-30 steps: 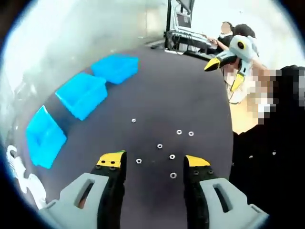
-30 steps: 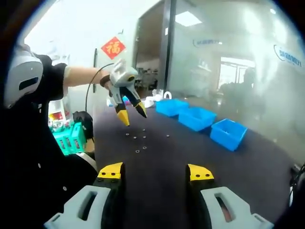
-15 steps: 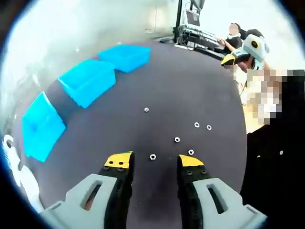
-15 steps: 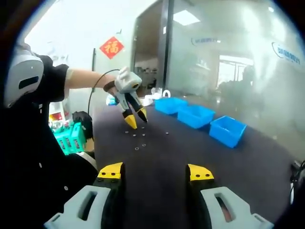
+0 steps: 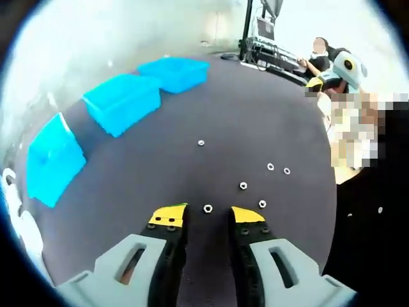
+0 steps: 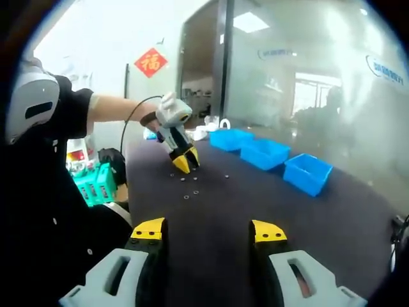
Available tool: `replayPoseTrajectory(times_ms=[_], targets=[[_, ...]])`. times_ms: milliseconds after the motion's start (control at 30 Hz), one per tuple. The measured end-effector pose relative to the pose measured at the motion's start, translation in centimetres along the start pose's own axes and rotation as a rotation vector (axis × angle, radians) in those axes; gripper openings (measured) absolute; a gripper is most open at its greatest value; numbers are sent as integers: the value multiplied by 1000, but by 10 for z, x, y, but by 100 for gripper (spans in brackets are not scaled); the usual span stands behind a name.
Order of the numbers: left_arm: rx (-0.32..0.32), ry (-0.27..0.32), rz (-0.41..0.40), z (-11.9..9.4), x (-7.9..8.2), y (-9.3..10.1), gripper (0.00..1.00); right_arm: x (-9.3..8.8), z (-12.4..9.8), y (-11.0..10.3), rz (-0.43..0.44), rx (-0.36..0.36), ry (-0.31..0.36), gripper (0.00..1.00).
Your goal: Sort the screws, nuts, and washers into the corresponding bins
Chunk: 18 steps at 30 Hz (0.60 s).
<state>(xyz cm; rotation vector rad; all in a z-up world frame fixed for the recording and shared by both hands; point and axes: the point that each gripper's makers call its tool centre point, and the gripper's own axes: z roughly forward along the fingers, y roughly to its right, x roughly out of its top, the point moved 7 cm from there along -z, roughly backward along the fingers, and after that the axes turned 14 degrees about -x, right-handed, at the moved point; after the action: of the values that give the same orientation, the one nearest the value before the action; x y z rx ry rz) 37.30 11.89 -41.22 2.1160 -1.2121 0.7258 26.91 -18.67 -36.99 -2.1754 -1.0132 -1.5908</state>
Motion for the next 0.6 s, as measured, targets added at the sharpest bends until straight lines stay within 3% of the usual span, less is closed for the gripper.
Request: replayPoseTrajectory(times_ms=[467,600], targets=[[30,23,19,1,-2,-1,3,-3,-1,-2,0,-2,-4,47],[24,38,7,1,-3,-1,2,-3,-1,-3,5,0,1,47]])
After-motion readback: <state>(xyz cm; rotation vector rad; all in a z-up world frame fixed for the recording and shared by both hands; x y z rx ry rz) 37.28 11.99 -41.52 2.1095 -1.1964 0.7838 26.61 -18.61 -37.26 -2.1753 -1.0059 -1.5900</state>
